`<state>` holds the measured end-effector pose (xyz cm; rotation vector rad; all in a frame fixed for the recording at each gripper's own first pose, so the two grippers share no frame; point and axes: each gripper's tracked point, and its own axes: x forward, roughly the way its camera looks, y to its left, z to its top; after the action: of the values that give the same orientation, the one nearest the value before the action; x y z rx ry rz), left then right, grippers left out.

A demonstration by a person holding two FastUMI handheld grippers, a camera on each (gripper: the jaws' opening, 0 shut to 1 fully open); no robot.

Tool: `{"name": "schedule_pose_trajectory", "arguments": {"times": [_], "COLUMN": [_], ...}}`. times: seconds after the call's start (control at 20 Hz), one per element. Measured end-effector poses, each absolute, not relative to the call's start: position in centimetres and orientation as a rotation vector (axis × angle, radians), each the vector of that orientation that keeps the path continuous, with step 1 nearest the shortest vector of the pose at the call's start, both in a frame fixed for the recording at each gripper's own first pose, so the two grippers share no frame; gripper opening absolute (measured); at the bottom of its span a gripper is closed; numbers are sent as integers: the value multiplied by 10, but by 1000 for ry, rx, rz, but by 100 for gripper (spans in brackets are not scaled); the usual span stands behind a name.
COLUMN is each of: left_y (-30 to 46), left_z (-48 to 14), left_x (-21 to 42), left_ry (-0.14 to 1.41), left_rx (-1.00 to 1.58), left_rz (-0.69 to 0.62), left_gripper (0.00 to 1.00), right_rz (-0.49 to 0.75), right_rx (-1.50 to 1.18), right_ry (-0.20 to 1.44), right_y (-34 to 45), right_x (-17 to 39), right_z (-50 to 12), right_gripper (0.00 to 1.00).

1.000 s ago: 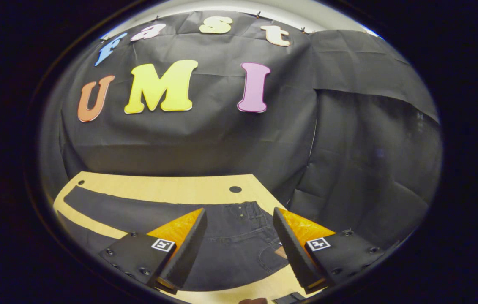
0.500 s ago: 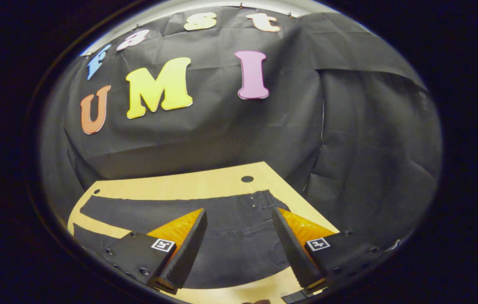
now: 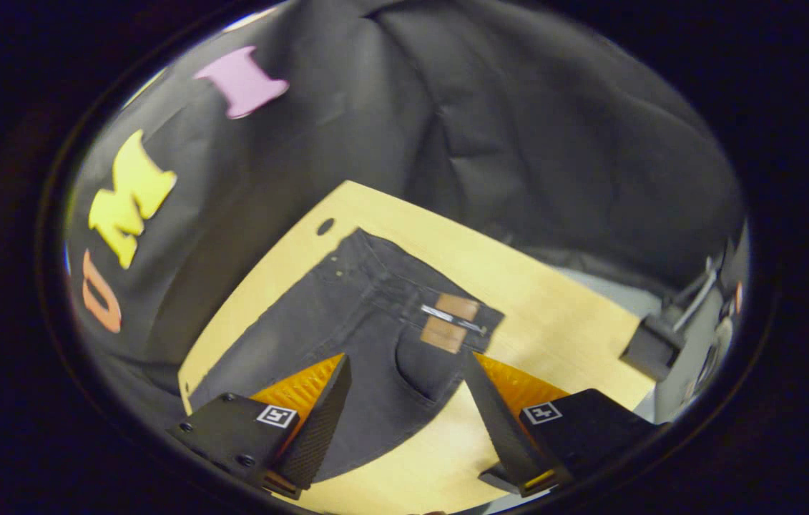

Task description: Grasp the waist and the cuffs of the jeans and fold them to make the two legs overlap; first hold the waist and fold one-third of the jeans toward the cuffs, then hold the cuffs and fold the remaining one-third in the same direction to finish folding.

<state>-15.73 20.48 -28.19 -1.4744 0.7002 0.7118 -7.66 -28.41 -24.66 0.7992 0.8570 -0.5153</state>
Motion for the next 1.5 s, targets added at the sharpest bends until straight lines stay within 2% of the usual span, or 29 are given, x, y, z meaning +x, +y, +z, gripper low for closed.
{"name": "schedule_pose_trajectory", "arguments": {"times": [0.05,0.1,0.2,0.25,0.4,0.45,0.5,0.55,0.65,0.7,0.75,0.95,1.0,1.15,1.2,1.25,1.5], "left_y": [205,205,204,205,205,205,205,205,205,205,205,205,205,204,206,207,213], "left_z": [-282,-282,-282,-282,-282,-282,-281,-281,-281,-282,-282,-282,-281,-278,-273,-266,-220], "left_x": [-158,-158,-157,-158,-157,-157,-157,-157,-157,-157,-157,-157,-156,-157,-155,-151,-110], "left_ry": [699,697,698,700,699,695,690,687,693,696,698,699,696,713,705,695,641], "left_rx": [-1476,-1477,-1475,-1474,-1480,-1485,-1490,-1492,-1487,-1484,-1480,-1490,-1505,-1569,-1595,-1602,-1572], "left_rz": [713,715,721,724,731,733,737,739,739,738,738,731,732,762,769,766,687], "left_gripper": [5,5,5,5,5,5,5,5,5,5,5,5,5,5,4,4,4], "right_rz": [-543,-572,-598,-599,-605,-602,-595,-585,-572,-571,-585,-630,-625,-589,-565,-542,-417], "right_rx": [877,929,1004,1022,1039,1050,1064,1083,1125,1142,1153,1238,1261,1269,1275,1274,1237], "right_ry": [870,879,897,906,938,934,928,921,902,893,893,867,850,812,788,772,713], "right_y": [-287,-292,-297,-296,-298,-299,-299,-296,-296,-297,-299,-307,-309,-309,-308,-306,-298], "right_x": [-76,-76,-74,-72,-70,-67,-64,-58,-53,-53,-55,-68,-66,-63,-59,-55,-28], "right_z": [-257,-266,-278,-282,-287,-287,-287,-290,-292,-294,-300,-314,-309,-301,-291,-282,-228], "right_gripper": [93,98,100,97,97,91,91,95,91,94,87,23,14,14,10,13,13]}}
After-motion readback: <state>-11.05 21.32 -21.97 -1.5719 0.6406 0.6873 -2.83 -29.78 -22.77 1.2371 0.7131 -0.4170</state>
